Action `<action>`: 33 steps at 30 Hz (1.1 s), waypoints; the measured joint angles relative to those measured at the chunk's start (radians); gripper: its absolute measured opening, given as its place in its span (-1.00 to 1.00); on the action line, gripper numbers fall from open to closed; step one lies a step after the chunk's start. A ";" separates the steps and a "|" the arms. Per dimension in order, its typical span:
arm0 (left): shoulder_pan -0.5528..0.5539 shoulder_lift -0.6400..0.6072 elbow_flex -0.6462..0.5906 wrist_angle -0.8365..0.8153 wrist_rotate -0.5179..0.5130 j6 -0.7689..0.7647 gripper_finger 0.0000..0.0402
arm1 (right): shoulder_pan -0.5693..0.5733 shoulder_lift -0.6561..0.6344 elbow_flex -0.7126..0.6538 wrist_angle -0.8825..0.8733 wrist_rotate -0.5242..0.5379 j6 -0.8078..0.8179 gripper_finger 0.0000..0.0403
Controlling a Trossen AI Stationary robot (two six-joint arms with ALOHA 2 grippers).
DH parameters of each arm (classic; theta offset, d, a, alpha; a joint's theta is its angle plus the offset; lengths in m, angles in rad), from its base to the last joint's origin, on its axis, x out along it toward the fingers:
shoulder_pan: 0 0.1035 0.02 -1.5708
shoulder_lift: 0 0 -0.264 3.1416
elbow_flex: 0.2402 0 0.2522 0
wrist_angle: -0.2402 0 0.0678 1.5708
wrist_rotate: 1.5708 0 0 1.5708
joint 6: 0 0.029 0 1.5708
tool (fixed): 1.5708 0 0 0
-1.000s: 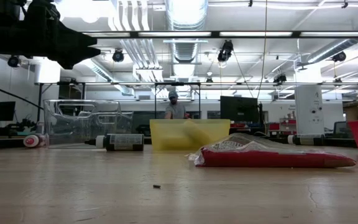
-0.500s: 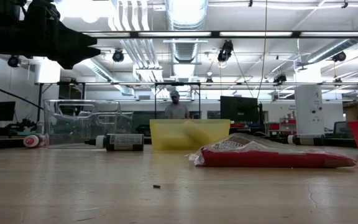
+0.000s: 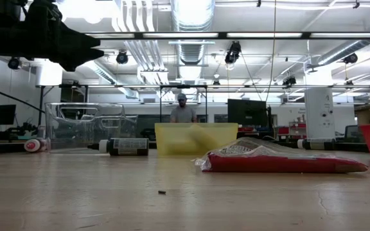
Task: Pick & Place Food Item
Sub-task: Put the pink food coloring bottle into the red bin
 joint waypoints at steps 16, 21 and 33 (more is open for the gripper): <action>0.000 0.000 0.000 0.000 0.000 0.000 0.44 | 0.000 0.000 -0.098 0.142 0.048 -0.025 0.00; 0.000 0.000 0.000 0.000 0.000 0.000 0.45 | 0.000 0.000 -0.125 0.151 0.048 -0.030 0.00; 0.000 0.000 0.000 0.000 0.000 0.000 0.44 | 0.002 0.000 -0.173 0.208 0.034 -0.052 0.00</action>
